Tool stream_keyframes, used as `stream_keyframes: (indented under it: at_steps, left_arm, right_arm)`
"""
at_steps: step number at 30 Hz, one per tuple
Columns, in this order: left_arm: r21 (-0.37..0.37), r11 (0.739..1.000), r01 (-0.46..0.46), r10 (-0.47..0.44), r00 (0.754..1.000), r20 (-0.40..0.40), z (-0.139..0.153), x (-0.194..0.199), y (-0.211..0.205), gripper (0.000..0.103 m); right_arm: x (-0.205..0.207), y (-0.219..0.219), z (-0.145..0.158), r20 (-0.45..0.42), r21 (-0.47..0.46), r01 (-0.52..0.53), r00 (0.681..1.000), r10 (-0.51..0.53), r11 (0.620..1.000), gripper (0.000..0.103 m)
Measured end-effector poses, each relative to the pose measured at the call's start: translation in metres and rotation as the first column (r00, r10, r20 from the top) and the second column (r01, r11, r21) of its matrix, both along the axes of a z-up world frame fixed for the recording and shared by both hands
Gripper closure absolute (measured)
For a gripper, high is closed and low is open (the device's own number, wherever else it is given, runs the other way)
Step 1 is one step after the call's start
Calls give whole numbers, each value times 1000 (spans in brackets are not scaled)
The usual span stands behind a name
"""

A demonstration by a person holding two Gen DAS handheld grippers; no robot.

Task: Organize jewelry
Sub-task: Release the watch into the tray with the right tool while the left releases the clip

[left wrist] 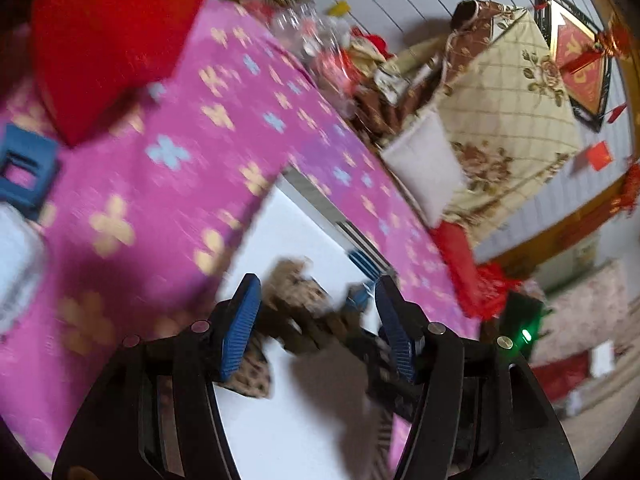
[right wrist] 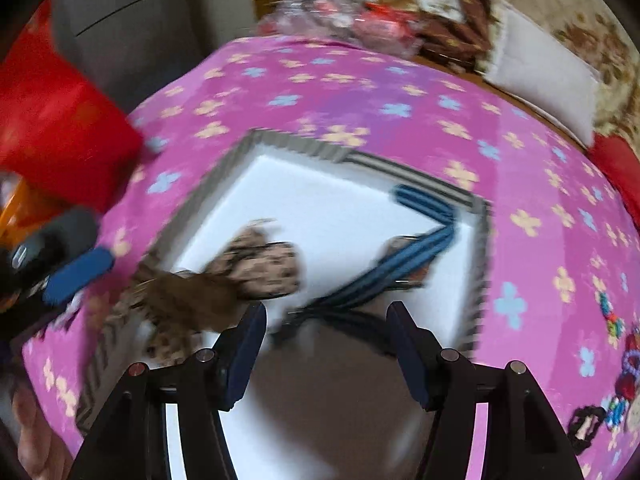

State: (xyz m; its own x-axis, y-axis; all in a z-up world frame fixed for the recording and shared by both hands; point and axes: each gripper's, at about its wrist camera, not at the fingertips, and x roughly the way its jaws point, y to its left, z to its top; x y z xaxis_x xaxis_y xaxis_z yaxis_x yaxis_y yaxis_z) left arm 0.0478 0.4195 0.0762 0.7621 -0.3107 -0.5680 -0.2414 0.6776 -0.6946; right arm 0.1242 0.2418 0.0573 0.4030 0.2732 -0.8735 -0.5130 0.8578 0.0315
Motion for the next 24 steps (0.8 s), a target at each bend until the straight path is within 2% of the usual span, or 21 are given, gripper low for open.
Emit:
stream_keyframes:
  at_steps: [4, 8, 12, 15, 19, 24]
  left_arm:
    - [97, 990, -99, 98, 995, 18, 9, -13, 14, 44]
    - [101, 980, -170, 169, 985, 18, 7, -20, 32, 44]
    - [64, 980, -189, 190, 982, -12, -2, -21, 46, 44]
    - [67, 978, -199, 201, 980, -14, -3, -22, 50, 44]
    - [90, 976, -200, 202, 979, -23, -2, -21, 48, 44]
    - [101, 974, -203, 208, 977, -42, -3, -20, 46, 44]
  right_arm:
    - [-21, 27, 1, 29, 1, -101, 994, 101, 995, 43]
    - [-18, 51, -15, -29, 0, -150, 988, 150, 989, 43]
    - [12, 55, -27, -23, -37, -45, 999, 44, 998, 43]
    - [35, 41, -19, 38, -57, 64, 997, -62, 996, 43]
    - [45, 7, 4, 48, 2, 130, 990, -130, 991, 43]
    - [34, -44, 30, 48, 66, 195, 979, -198, 979, 43]
